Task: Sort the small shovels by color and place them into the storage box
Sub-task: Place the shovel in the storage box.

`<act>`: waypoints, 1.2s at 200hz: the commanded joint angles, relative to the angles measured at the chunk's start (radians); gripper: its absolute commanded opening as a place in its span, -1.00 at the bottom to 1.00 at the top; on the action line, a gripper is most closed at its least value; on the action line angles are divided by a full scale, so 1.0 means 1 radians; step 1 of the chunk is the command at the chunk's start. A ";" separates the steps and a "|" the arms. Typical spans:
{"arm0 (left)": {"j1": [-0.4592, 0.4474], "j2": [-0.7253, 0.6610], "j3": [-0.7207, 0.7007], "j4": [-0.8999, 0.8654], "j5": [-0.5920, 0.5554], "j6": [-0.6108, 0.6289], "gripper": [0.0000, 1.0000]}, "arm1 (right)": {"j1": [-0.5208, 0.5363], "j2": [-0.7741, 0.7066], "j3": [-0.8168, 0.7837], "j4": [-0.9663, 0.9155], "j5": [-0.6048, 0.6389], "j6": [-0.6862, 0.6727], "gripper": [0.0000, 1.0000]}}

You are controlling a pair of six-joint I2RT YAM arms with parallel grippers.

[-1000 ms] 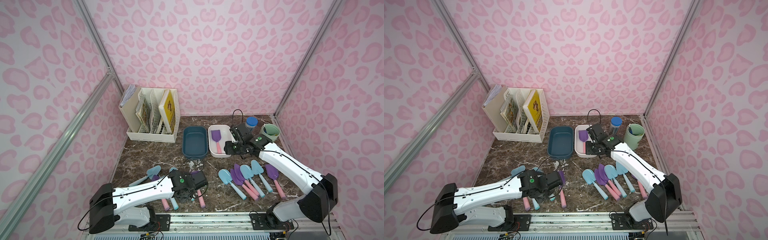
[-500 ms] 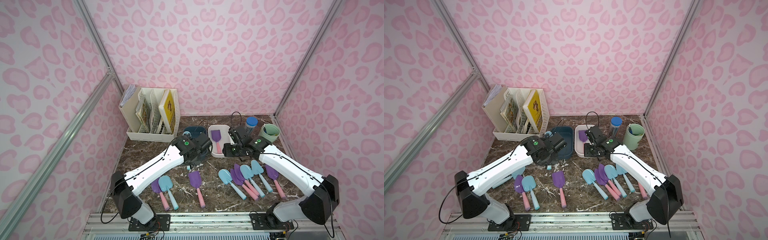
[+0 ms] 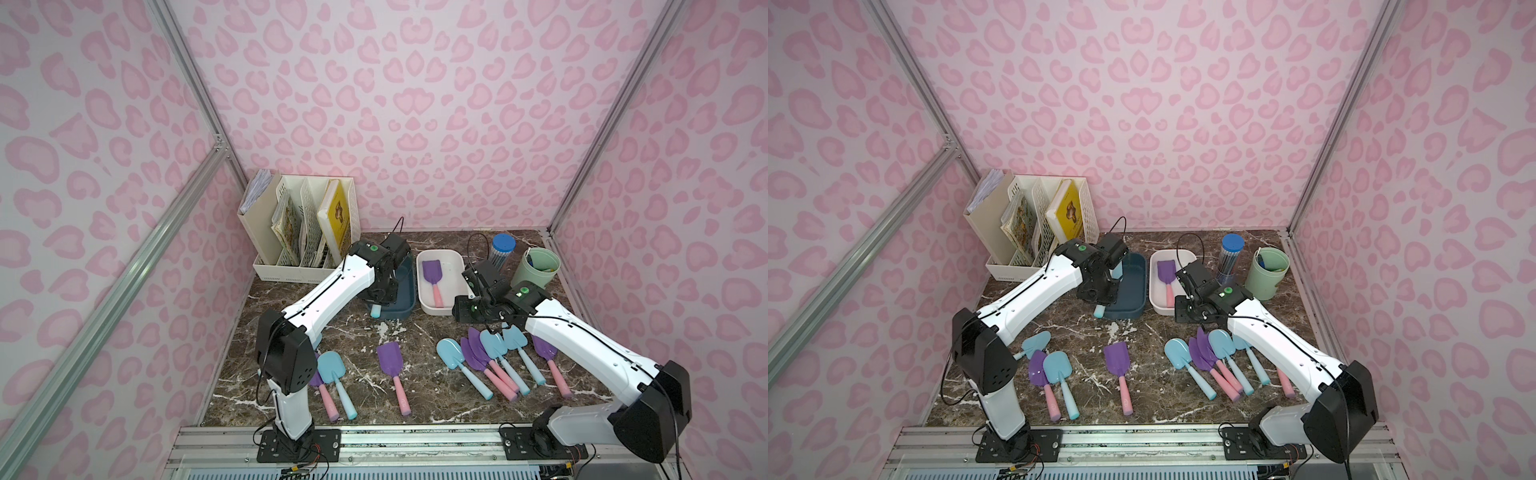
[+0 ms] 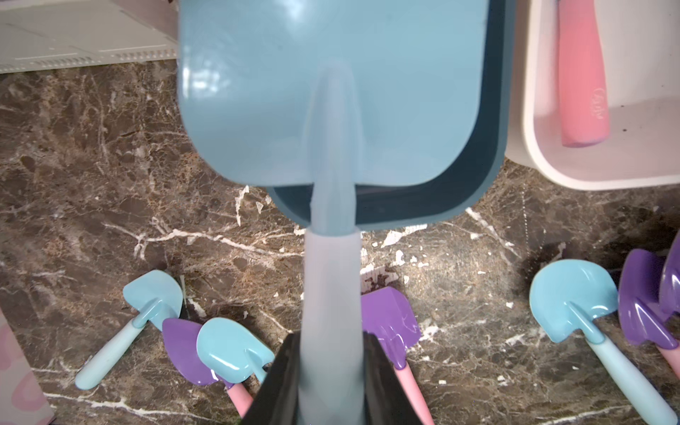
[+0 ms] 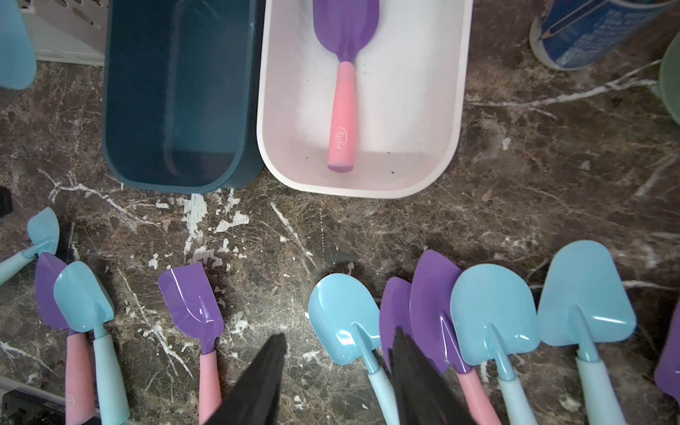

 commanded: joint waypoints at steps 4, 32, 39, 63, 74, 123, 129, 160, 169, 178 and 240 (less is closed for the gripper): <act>0.043 0.069 0.061 -0.026 0.057 0.052 -0.81 | 0.010 -0.006 -0.005 0.004 0.010 0.028 0.04; 0.090 0.170 0.150 -0.050 0.098 0.060 -0.85 | 0.015 -0.001 -0.001 -0.005 0.024 0.030 0.04; 0.092 0.189 0.164 -0.046 0.099 0.062 -0.85 | 0.014 0.000 -0.001 -0.007 0.029 0.030 0.04; 0.105 0.256 0.202 -0.029 0.125 0.070 -0.86 | 0.018 0.007 -0.008 -0.006 0.041 0.032 0.04; 0.106 0.288 0.228 -0.035 0.129 0.075 -0.87 | 0.018 0.015 -0.010 -0.004 0.040 0.030 0.04; 0.120 0.368 0.270 -0.031 0.111 0.088 -0.87 | 0.024 0.039 -0.006 -0.003 0.042 0.020 0.04; 0.122 0.373 0.270 -0.030 0.107 0.089 -0.88 | 0.024 0.042 -0.007 -0.002 0.042 0.019 0.05; 0.130 0.427 0.313 -0.048 0.077 0.101 -0.88 | 0.024 0.060 -0.007 0.010 0.036 0.015 0.05; 0.132 0.443 0.330 -0.055 0.076 0.106 -0.88 | 0.024 0.066 -0.007 0.012 0.035 0.014 0.05; 0.135 0.453 0.338 -0.055 0.076 0.108 -0.89 | 0.023 0.072 -0.006 0.012 0.035 0.012 0.05; 0.142 0.490 0.354 -0.038 0.068 0.119 -0.89 | 0.030 0.087 -0.001 0.015 0.032 0.015 0.05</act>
